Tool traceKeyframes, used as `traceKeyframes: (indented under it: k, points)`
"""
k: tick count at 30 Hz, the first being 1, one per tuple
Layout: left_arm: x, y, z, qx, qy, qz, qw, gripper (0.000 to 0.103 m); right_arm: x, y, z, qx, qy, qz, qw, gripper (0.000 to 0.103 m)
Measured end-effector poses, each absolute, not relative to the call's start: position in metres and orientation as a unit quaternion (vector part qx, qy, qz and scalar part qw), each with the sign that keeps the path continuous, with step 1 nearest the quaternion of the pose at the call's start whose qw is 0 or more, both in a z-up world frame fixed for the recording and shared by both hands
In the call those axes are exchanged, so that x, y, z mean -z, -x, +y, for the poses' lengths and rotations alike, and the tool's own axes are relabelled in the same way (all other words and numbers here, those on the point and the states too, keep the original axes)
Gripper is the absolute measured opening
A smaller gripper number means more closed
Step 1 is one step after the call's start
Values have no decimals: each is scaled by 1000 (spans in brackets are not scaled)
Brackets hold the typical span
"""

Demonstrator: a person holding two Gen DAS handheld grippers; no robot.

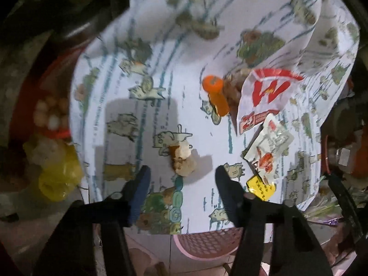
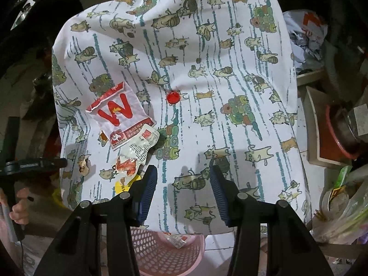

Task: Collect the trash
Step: 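Grasp the brown food scrap with the left tool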

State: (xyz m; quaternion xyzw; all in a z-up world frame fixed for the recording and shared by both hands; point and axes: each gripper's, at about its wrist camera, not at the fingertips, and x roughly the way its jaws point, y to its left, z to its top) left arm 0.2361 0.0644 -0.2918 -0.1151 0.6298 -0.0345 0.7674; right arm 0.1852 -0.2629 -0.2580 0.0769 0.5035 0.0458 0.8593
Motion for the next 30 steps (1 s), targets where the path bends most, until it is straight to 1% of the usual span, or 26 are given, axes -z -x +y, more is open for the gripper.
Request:
traceKeyframes:
  k: [1,3,6,12,15,20,25,27,30]
  points:
    - [295,-239,62,32,110,632,766,46,259,-186,-262,-45,-73,505,859,50]
    - [301,-244,58,17,95,635,766,45,261,-188,-261,-43,-68,507,858,50]
    - [310,-251,53,-3,85,641,763,38,263,-191,-261,-45,-70,511,856,50]
    - [318,-257,37,-6,73,642,763,38,264,-193,-259,-43,-64,512,855,50]
    - [327,-260,33,-17,68,647,759,24,264,-194,-257,-44,-65,514,854,50]
    - [321,-259,33,-15,81,636,768,23,265,-196,-253,-45,-60,518,852,50]
    - [291,-243,46,-9,112,609,785,22,274,-204,-236,-85,-68,546,831,50]
    - [278,-232,48,-2,117,595,795,22,279,-207,-222,-96,-50,555,825,52]
    - [262,-214,49,2,110,579,808,22,292,-204,-191,-106,5,558,823,53]
